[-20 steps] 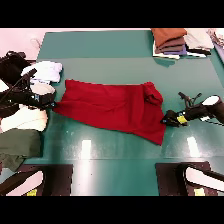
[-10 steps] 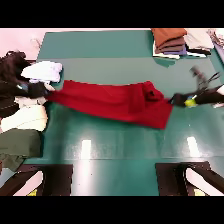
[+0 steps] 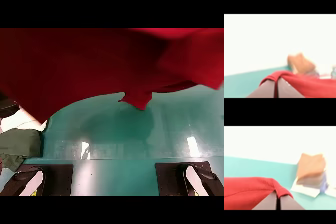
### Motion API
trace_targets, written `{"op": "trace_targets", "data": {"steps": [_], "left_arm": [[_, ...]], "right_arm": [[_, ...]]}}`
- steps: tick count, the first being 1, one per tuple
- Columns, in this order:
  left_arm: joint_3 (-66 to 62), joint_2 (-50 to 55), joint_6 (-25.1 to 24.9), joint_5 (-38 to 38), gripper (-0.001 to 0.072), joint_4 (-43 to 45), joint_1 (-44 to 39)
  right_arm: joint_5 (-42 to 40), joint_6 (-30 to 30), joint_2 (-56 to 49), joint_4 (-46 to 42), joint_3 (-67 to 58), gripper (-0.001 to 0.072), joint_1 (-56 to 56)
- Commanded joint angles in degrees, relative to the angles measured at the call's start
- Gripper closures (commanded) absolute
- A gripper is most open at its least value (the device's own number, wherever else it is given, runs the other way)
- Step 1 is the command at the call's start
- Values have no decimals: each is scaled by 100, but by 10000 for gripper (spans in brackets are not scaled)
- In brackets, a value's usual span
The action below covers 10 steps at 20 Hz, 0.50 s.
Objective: Fold the shirts.
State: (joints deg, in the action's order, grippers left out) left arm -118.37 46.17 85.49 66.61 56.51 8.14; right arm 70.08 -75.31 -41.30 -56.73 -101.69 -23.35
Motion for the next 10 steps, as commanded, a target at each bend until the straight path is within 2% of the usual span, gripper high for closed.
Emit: {"op": "trace_targets", "data": {"steps": [1,3,5,10], "left_arm": [[-997,-24,214,-562,683,24,0],[-914,7,275,-411,683,55,0],[-256,13,420,-201,683,35,0],[2623,439,413,177,682,2,0]], "right_arm": [[461,-203,-153,-26,-1390,699,-577],[841,-358,-509,-22,-2017,700,-658],[1099,-492,-883,26,-2197,700,-507],[1355,-581,-1808,-361,-474,700,732]]}}
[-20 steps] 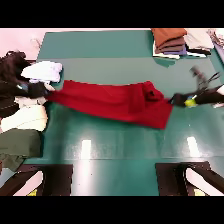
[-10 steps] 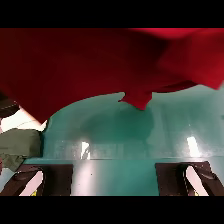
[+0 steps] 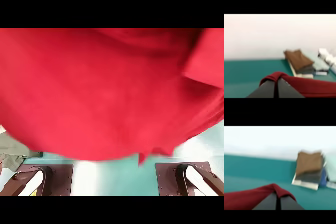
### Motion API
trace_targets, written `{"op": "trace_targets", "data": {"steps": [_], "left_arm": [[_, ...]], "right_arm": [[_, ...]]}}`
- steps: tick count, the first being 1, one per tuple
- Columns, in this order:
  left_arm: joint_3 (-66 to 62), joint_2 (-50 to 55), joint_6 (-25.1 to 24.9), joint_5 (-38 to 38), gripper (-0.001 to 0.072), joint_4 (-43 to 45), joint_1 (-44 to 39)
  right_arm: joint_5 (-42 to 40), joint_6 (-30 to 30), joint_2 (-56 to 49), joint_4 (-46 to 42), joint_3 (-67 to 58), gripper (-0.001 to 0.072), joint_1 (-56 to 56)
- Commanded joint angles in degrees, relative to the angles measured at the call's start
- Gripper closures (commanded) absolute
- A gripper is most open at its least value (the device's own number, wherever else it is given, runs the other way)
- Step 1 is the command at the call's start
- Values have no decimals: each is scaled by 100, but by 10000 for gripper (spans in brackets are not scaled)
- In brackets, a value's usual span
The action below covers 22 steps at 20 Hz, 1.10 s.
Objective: Fold the shirts.
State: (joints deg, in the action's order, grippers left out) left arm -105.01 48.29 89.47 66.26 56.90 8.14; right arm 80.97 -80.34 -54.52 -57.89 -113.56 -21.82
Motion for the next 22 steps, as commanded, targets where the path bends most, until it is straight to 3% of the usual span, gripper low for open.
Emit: {"op": "trace_targets", "data": {"steps": [1,4,6,12,17,22], "left_arm": [[1814,420,-24,225,682,-33,0],[3211,1211,-289,205,682,-52,0],[3755,1939,-354,-79,682,-57,-15],[3093,4011,-702,-1034,682,-682,-356],[2061,4385,-732,-643,681,-634,-190],[2133,4371,-1115,437,682,-142,-155]], "right_arm": [[319,-79,-756,-538,1152,700,885],[275,-111,-1572,-1283,2218,700,1440],[72,-114,-2186,-1318,2643,700,1532],[-796,-131,-3729,-973,2238,700,1530],[-509,-107,-3923,-981,1462,700,1316],[-422,195,-3115,-1211,2887,700,1104]]}}
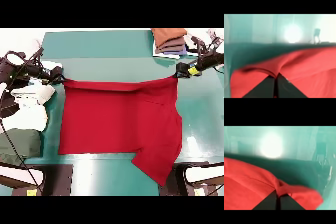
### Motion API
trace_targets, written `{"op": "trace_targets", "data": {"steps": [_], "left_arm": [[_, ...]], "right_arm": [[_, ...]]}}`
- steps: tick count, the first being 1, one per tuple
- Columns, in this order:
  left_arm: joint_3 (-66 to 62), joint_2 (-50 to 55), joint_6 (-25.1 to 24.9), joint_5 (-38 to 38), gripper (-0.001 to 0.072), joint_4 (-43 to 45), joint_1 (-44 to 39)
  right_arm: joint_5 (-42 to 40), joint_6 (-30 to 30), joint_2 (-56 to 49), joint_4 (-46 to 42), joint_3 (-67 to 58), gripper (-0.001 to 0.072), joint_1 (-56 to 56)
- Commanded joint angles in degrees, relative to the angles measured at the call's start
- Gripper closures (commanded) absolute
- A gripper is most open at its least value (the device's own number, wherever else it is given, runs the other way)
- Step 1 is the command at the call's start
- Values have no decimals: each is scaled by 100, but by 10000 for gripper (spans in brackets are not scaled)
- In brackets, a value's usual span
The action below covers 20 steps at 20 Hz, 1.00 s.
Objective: Fold the shirts.
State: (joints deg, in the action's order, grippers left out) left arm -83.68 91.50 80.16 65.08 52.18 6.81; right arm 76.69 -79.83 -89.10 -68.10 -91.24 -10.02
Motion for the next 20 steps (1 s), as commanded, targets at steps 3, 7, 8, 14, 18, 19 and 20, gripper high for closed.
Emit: {"op": "trace_targets", "data": {"steps": [3,7,8,14,18,19,20], "left_arm": [[527,50,-179,743,682,920,-243],[839,39,-175,872,681,1001,-313],[835,15,-142,918,680,1016,-304],[1182,-986,144,1198,162,1963,-302],[2868,-2382,234,1189,161,2352,-302],[3292,-2680,240,1191,162,2352,-302],[3720,-2975,243,1180,162,2352,-302]], "right_arm": [[-404,142,911,-391,1860,699,-31],[-671,133,1445,-391,2826,697,-35],[-719,129,1547,-367,2973,619,-81],[-153,131,2229,-350,3121,319,-577],[-46,146,2953,-341,3657,326,-1021],[-13,146,3053,-339,3764,326,-1075],[-2,149,3117,-343,3851,326,-1082]]}}
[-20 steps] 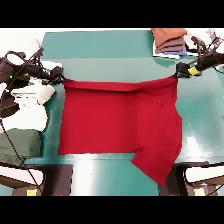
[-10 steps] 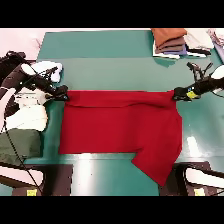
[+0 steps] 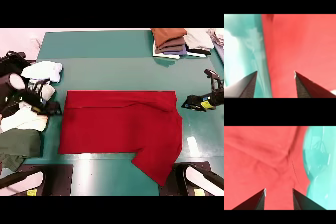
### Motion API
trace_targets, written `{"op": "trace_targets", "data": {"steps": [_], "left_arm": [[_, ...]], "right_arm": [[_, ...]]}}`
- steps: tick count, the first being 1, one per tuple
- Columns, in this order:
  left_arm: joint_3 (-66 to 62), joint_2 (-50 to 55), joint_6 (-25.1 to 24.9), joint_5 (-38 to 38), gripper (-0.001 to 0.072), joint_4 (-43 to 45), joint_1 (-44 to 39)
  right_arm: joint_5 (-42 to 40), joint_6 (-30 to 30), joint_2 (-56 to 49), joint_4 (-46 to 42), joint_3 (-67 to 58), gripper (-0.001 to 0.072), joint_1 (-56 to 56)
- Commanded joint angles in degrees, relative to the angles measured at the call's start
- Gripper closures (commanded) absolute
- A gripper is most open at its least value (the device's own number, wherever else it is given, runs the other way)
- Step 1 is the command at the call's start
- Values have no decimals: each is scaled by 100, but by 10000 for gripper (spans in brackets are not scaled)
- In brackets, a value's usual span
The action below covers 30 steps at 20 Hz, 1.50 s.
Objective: Fold the shirts.
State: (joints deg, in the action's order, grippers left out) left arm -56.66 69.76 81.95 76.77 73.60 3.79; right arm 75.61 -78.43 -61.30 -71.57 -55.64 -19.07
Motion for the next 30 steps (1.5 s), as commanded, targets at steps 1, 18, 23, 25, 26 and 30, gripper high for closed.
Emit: {"op": "trace_targets", "data": {"steps": [1,18,23,25,26,30], "left_arm": [[1379,-1038,63,-39,162,223,0],[-1178,1130,407,-2173,162,-988,0],[-1537,2133,302,-2306,162,-1305,0],[-1537,2302,197,-2483,162,-1436,-13],[-1537,2369,157,-2533,162,-1497,-13],[-1537,2463,153,-2763,162,-1794,-11]], "right_arm": [[98,11,363,2,363,326,-177],[-636,203,-1447,911,-107,326,-177],[-457,201,-1864,907,-975,326,-125],[-367,201,-2020,909,-1204,326,-125],[-328,201,-2081,909,-1283,326,-122],[-323,197,-2306,909,-1366,326,-125]]}}
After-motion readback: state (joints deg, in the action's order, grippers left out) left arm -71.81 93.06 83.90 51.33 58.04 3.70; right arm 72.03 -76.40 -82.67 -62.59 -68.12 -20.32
